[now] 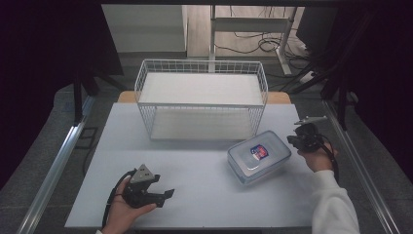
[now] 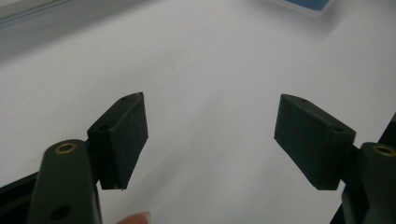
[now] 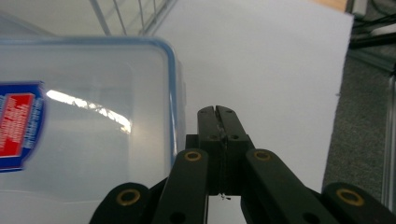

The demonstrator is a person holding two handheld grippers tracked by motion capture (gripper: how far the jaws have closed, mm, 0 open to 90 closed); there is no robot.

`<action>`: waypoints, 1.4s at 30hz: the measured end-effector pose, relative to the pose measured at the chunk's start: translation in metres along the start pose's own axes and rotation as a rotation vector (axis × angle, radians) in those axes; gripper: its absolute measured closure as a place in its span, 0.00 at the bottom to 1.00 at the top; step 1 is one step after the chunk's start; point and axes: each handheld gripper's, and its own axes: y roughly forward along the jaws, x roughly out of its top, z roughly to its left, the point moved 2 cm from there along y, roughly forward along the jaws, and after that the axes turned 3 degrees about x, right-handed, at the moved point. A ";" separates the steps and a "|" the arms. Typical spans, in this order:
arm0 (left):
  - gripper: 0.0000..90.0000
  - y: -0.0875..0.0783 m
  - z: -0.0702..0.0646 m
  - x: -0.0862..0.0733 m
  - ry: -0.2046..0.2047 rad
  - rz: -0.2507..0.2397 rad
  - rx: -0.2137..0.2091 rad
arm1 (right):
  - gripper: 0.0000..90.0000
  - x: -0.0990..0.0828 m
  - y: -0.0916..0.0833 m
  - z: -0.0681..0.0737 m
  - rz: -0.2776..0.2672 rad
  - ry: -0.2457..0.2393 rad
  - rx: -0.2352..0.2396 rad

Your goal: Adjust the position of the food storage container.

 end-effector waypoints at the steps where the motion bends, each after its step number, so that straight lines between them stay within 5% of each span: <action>1: 0.28 0.000 0.000 0.000 0.000 0.000 0.000 | 0.99 0.000 0.000 0.000 0.000 0.000 0.000; 7: 0.29 -0.001 0.002 -0.001 -0.007 -0.005 0.025 | 0.99 -0.004 0.015 -0.001 0.056 -0.004 0.030; 12: 0.29 -0.001 0.003 -0.002 -0.006 -0.006 0.021 | 0.99 -0.006 0.014 -0.001 0.066 -0.012 0.028; 17: 0.29 0.000 0.003 -0.001 -0.006 -0.001 0.018 | 0.99 -0.009 0.011 0.004 0.078 -0.019 0.076; 26: 0.29 0.000 0.006 -0.001 -0.011 0.000 0.020 | 0.99 -0.013 -0.006 0.040 0.058 -0.090 0.114; 35: 0.29 -0.003 0.008 -0.003 -0.025 -0.003 0.032 | 0.99 -0.018 -0.005 0.062 0.071 -0.099 0.161; 42: 0.29 -0.005 0.016 -0.004 -0.039 -0.011 0.047 | 0.99 -0.015 -0.006 0.099 0.064 -0.131 0.216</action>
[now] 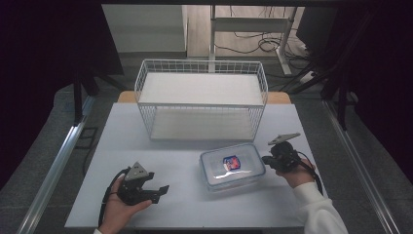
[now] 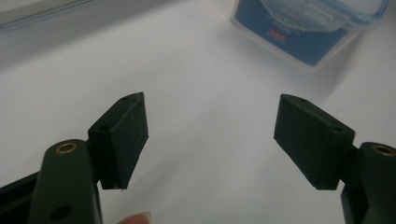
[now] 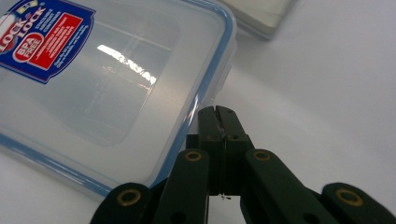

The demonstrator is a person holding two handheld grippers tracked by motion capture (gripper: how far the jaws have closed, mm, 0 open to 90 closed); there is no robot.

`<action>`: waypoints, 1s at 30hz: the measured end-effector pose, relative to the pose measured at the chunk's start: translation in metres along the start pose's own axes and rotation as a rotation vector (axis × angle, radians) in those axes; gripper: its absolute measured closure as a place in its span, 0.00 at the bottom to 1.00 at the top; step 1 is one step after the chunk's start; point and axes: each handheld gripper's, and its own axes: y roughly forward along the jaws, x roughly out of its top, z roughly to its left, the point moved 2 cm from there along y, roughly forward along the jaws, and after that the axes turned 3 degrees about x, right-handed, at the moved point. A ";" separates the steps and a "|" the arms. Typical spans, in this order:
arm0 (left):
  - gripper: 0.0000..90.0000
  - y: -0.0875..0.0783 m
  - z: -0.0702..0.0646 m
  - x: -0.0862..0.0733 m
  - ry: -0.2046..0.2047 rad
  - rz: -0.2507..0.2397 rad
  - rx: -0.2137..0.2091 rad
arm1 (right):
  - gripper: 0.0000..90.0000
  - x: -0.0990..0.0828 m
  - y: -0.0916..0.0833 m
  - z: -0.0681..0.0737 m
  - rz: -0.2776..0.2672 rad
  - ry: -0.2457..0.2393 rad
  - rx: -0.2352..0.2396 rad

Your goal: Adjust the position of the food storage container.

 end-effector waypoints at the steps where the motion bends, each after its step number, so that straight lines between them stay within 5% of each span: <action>1: 0.29 0.000 0.001 0.000 -0.008 -0.005 0.003 | 0.99 0.002 0.001 0.005 0.000 -0.007 0.008; 10: 0.29 -0.007 0.012 -0.003 -0.050 -0.031 0.028 | 0.99 0.013 0.010 0.048 -0.015 -0.079 0.093; 26: 0.29 -0.006 0.020 -0.002 -0.064 -0.037 0.045 | 0.99 0.019 0.012 0.085 -0.037 -0.131 0.252; 30: 0.29 -0.006 0.020 -0.002 -0.060 -0.036 0.047 | 0.99 0.020 0.013 0.089 -0.036 -0.144 0.249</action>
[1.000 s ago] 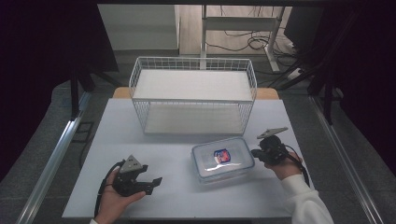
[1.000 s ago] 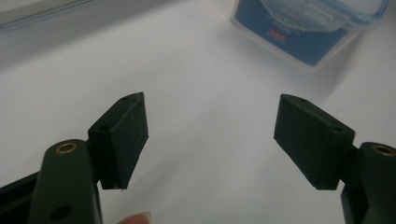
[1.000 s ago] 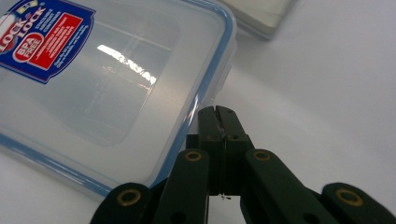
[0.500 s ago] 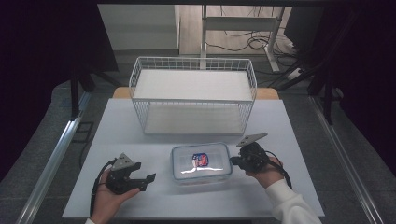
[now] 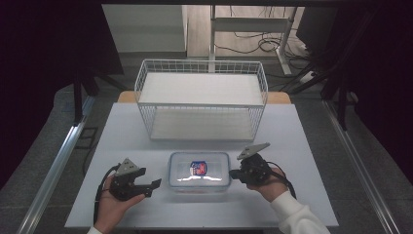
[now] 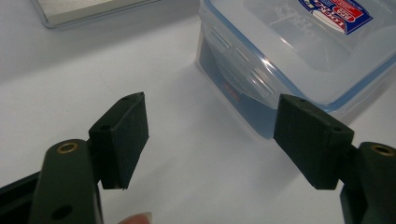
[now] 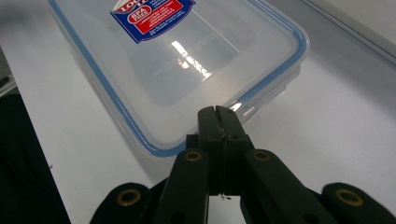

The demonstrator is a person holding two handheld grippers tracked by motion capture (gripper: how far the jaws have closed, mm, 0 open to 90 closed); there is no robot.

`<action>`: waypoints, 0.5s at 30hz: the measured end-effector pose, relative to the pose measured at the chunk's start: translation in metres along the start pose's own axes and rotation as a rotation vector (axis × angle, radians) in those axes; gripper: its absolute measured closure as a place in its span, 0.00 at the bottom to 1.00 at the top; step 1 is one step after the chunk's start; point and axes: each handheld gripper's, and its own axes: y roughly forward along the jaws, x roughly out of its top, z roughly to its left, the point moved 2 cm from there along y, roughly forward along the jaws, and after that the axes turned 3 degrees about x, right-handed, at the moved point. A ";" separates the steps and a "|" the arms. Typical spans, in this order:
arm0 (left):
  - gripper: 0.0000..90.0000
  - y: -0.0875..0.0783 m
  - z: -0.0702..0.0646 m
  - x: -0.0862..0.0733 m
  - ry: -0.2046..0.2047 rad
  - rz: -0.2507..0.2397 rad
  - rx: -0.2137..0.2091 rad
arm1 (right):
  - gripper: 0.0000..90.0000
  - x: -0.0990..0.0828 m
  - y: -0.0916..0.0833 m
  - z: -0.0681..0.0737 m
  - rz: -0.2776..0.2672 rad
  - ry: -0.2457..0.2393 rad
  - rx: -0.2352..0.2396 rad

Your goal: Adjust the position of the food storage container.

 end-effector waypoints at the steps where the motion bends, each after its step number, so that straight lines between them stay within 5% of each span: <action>1: 0.29 0.000 0.000 0.000 0.001 0.002 0.001 | 0.99 0.000 0.001 0.000 -0.003 0.001 0.006; 15: 0.29 -0.001 0.003 -0.002 -0.005 -0.003 0.007 | 0.99 -0.004 0.001 -0.008 -0.001 0.008 -0.037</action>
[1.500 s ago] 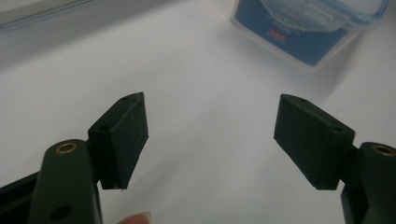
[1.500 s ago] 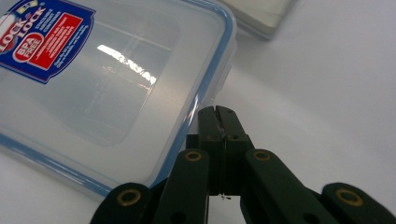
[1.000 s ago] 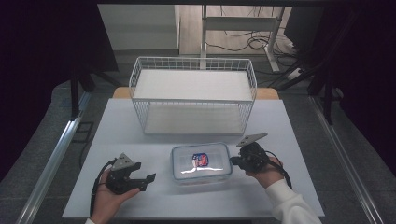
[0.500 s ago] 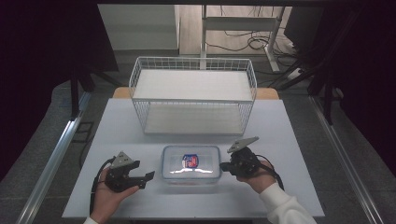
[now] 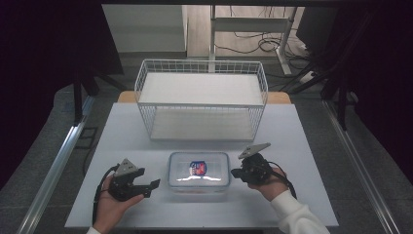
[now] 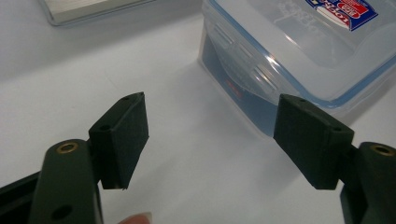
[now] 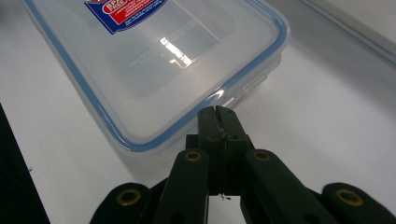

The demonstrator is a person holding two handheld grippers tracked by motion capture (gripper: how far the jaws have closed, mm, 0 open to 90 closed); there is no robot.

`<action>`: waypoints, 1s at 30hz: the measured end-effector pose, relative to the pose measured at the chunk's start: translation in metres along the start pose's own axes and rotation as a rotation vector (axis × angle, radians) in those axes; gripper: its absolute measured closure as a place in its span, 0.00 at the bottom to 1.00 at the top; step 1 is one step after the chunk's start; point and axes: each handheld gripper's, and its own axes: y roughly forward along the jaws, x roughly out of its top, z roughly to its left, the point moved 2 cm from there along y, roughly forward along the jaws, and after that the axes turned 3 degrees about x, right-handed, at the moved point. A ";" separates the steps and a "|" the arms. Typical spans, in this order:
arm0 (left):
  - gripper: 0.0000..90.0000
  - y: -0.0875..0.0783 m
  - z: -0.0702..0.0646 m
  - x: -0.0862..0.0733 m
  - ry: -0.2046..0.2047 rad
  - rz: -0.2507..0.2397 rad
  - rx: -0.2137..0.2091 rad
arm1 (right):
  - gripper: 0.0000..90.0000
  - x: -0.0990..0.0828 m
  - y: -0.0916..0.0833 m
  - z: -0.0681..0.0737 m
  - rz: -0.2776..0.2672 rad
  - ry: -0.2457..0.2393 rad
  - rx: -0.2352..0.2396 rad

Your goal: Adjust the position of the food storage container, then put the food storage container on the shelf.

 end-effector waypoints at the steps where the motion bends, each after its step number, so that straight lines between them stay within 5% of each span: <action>1: 0.29 0.000 0.000 0.000 -0.008 -0.005 -0.007 | 0.99 -0.001 -0.005 0.001 -0.015 0.011 -0.009; 6: 0.29 -0.001 0.000 0.001 -0.026 -0.006 -0.023 | 0.99 -0.010 -0.017 0.001 -0.068 0.034 -0.020; 8: 0.29 -0.001 0.000 0.000 -0.034 -0.002 -0.030 | 0.78 -0.018 -0.024 -0.001 -0.133 0.063 0.001; 9: 0.29 -0.001 0.000 0.000 -0.034 -0.002 -0.030 | 0.78 -0.018 -0.024 -0.001 -0.133 0.063 0.001; 10: 0.29 -0.002 0.000 0.000 -0.043 -0.005 -0.039 | 0.55 -0.021 -0.024 -0.004 -0.182 0.080 0.016; 11: 0.28 -0.002 0.000 0.000 -0.049 -0.007 -0.045 | 0.45 -0.021 -0.024 -0.005 -0.211 0.102 0.030; 13: 0.28 -0.002 -0.001 -0.001 -0.057 -0.007 -0.051 | 0.37 -0.020 -0.022 -0.006 -0.247 0.141 0.060; 30: 0.25 -0.001 -0.009 0.006 -0.085 -0.011 -0.103 | 0.25 -0.020 -0.012 -0.004 -0.239 0.182 0.078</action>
